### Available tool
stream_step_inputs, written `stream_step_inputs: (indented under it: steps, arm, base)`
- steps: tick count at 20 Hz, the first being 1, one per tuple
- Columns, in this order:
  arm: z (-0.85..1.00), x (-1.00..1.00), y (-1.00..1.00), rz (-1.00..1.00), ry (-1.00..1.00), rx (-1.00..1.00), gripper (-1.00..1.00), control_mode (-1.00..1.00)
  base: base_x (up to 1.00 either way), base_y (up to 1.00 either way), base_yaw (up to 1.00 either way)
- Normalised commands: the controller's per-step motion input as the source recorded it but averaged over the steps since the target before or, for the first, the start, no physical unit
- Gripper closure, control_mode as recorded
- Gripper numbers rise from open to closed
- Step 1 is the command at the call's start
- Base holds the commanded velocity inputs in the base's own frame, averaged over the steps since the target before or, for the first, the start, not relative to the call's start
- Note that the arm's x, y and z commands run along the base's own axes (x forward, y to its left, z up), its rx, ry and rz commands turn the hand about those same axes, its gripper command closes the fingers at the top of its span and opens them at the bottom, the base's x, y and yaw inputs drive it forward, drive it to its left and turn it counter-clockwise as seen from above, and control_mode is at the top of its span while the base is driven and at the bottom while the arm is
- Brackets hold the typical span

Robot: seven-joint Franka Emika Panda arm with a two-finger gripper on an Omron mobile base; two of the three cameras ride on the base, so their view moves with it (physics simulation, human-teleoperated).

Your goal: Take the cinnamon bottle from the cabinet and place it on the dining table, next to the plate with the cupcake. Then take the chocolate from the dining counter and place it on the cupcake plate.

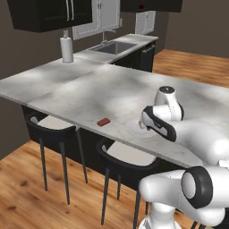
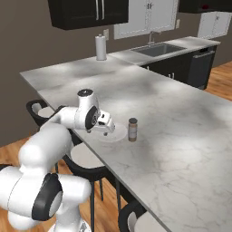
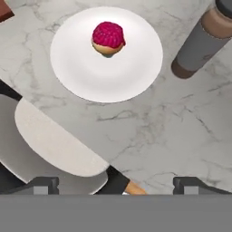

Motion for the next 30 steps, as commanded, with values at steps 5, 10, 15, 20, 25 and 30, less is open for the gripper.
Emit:
stream_step_inputs:
  steps: [5, 10, 15, 20, 25, 30]
  arm:
    - [0.12, 0.08, 0.64, -0.16, 0.05, 0.0, -1.0, -1.0]
    - [0.06, 0.26, 0.62, -0.25, 0.01, 0.0, -1.0, -1.0]
    - [0.03, 0.44, 0.51, -0.26, 0.02, 0.0, -1.0, -1.0]
    - [0.07, 0.49, 0.51, -0.21, 0.0, 0.02, -1.0, -1.0]
    - [0.12, 0.48, 0.37, -0.12, 0.04, 0.15, -1.0, -1.0]
    - [0.0, 0.52, 0.07, -0.03, 0.01, 0.29, -1.0, -1.0]
  base:
    - [0.0, 0.0, 0.0]
    - [0.0, 0.0, 0.0]
    - [0.0, 0.0, 0.0]
    - [0.0, 0.0, 0.0]
    - [0.0, 0.0, 0.0]
    - [0.0, 0.0, 0.0]
